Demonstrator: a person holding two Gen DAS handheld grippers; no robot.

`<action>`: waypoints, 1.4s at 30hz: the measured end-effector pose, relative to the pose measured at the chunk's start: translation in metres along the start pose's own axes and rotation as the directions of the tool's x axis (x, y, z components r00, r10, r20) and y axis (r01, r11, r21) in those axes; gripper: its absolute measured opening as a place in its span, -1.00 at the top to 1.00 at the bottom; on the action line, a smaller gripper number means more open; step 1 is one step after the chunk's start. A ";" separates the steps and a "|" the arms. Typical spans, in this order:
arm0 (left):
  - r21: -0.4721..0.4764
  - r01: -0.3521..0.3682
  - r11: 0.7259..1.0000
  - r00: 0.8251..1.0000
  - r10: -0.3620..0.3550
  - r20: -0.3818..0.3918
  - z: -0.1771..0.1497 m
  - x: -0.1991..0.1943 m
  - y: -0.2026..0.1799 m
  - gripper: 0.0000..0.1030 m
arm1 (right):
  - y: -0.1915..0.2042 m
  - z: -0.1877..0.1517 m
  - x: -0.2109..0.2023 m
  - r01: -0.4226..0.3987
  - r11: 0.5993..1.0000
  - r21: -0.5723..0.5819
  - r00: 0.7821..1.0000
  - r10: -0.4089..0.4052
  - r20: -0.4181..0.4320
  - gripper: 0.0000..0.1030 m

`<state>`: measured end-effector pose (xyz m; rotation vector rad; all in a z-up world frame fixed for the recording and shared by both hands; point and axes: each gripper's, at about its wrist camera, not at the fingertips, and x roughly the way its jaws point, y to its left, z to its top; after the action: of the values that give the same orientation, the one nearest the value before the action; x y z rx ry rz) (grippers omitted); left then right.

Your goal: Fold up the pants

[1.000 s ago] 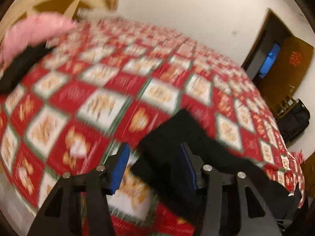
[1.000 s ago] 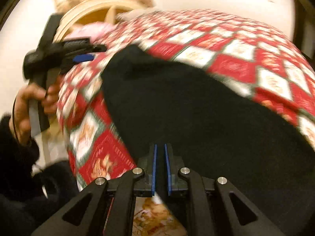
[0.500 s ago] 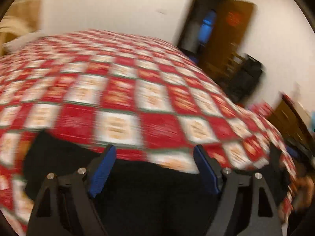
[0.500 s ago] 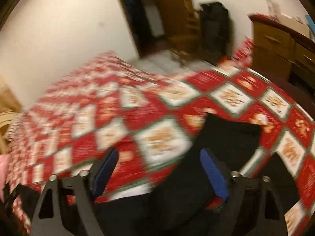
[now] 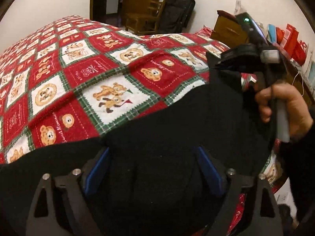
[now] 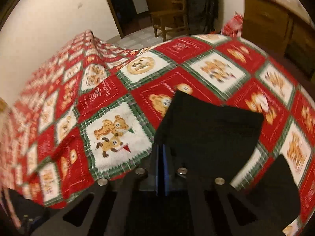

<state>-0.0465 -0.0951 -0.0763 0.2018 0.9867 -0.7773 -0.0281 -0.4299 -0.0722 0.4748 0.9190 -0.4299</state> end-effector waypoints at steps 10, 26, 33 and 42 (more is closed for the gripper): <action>-0.063 0.084 0.994 0.996 -0.083 0.027 0.003 -0.011 0.010 -0.74 | -0.099 -0.074 -0.118 -0.212 0.960 0.183 0.952 0.160 0.262 0.94; 0.073 0.052 0.996 0.997 -0.056 0.048 -0.003 -0.017 -0.033 -0.74 | -0.143 -0.106 -0.139 -0.264 0.922 0.283 0.946 0.191 0.262 0.10; 0.224 -0.016 0.974 0.998 0.003 0.055 -0.004 -0.007 -0.074 -0.74 | -0.126 -0.106 -0.118 -0.254 0.925 0.284 0.955 0.193 0.226 -0.37; 0.296 -0.082 0.952 0.995 0.059 0.085 -0.004 0.011 -0.101 -0.78 | -0.122 -0.112 -0.084 -0.338 0.850 0.404 0.941 0.289 0.178 -0.15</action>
<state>-0.1133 -0.1710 -0.0686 0.4646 0.7824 -0.8609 -0.2118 -0.4545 -0.0859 0.9838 0.6173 -0.3524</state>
